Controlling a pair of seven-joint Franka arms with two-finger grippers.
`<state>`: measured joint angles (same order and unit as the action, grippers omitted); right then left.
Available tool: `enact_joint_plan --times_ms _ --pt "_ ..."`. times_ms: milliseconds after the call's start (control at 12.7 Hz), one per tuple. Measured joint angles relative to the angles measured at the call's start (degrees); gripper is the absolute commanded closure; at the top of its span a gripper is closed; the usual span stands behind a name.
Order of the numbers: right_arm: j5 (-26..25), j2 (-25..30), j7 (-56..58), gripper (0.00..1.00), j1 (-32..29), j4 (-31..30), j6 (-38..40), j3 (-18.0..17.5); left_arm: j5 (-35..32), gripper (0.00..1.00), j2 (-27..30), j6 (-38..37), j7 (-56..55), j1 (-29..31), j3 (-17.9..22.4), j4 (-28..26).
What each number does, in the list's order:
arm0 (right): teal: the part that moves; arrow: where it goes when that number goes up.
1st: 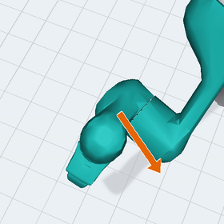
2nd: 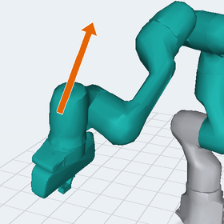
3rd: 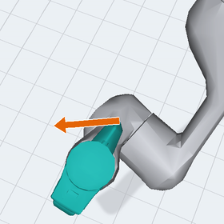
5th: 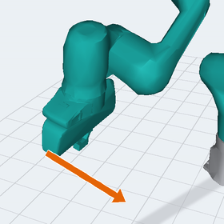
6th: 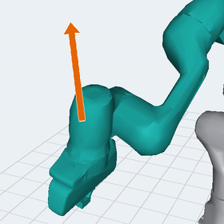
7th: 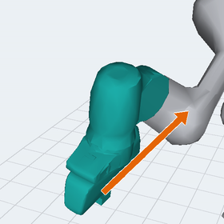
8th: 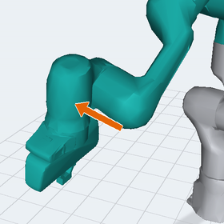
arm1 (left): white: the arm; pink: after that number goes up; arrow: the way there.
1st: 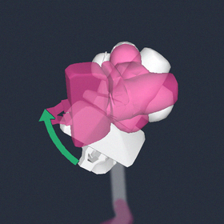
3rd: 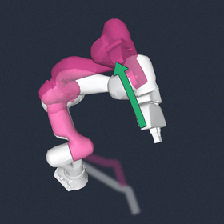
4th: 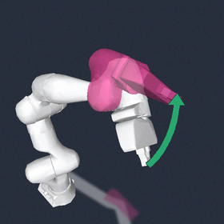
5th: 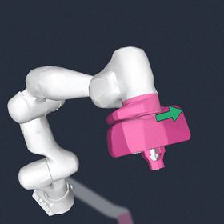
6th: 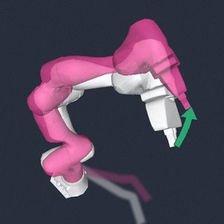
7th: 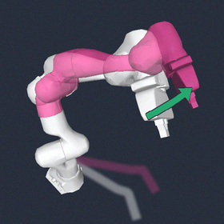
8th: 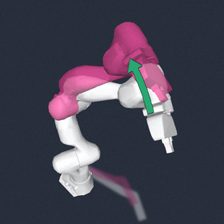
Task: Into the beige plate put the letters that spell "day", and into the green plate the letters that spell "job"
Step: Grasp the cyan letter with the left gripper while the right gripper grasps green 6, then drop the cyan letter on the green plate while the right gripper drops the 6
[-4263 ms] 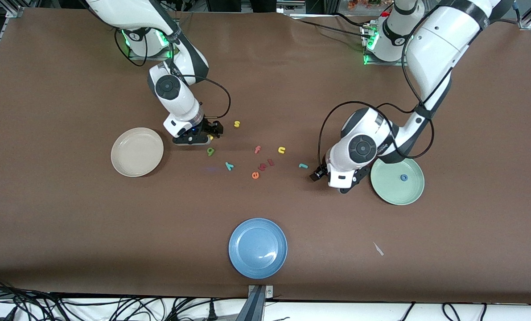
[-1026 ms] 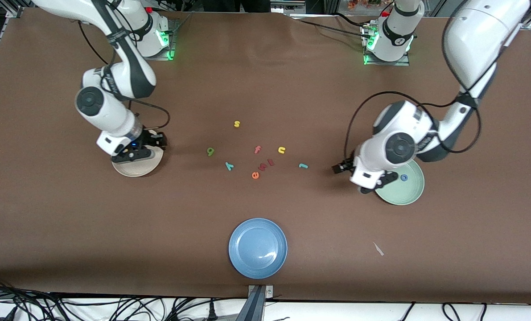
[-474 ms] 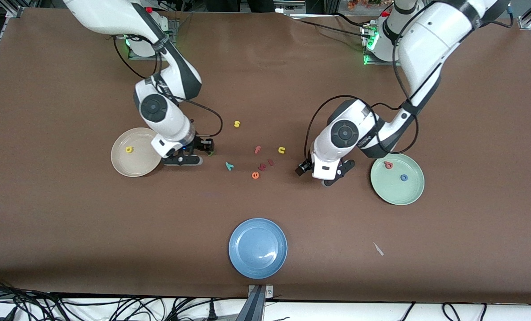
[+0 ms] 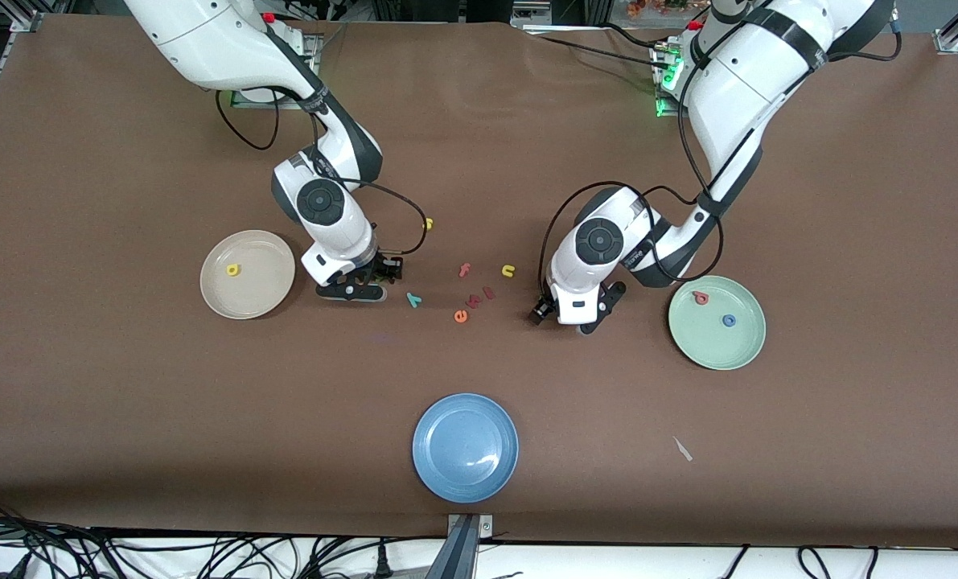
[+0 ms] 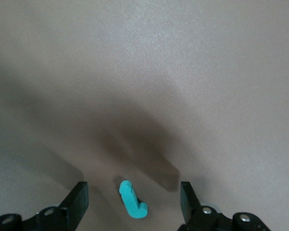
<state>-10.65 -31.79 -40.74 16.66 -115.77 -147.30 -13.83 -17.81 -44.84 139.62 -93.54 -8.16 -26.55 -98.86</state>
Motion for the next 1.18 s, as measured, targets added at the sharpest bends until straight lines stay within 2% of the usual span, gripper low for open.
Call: enact_joint_plan --times_ms 158,237,395,553,789,868,1184 --pt "0.0 -0.2 -0.5 0.34 0.0 -1.3 -1.7 0.0 0.0 0.22 -0.1 0.0 -1.8 0.0 0.1 0.0" --pt "-0.2 -0.2 -1.2 0.35 0.0 -1.7 -2.3 0.0 0.0 0.26 -0.1 0.0 -2.8 0.0 0.1 0.0" --pt "-0.4 -0.1 -1.7 0.5 0.0 -1.9 -2.5 0.1 0.0 0.36 -0.1 0.0 -4.1 0.0 0.2 0.0" --pt "-0.5 0.0 -1.8 0.65 0.0 -1.9 -2.6 0.1 0.0 0.59 -0.1 0.0 -4.3 -0.4 0.2 0.0" --pt "-0.5 0.2 -2.1 0.81 0.0 -2.0 -2.8 -0.2 -0.5 1.0 0.1 0.0 -4.4 -0.8 0.4 0.2" --pt "-0.5 0.5 -2.1 0.85 0.0 -2.0 -2.7 -0.2 -1.4 1.0 0.2 0.0 -4.4 -0.9 0.4 0.2" --pt "-0.6 0.8 -0.9 0.86 -0.1 -2.2 -2.2 -0.1 -2.5 1.0 0.4 -0.6 -1.6 -1.0 0.6 0.3"
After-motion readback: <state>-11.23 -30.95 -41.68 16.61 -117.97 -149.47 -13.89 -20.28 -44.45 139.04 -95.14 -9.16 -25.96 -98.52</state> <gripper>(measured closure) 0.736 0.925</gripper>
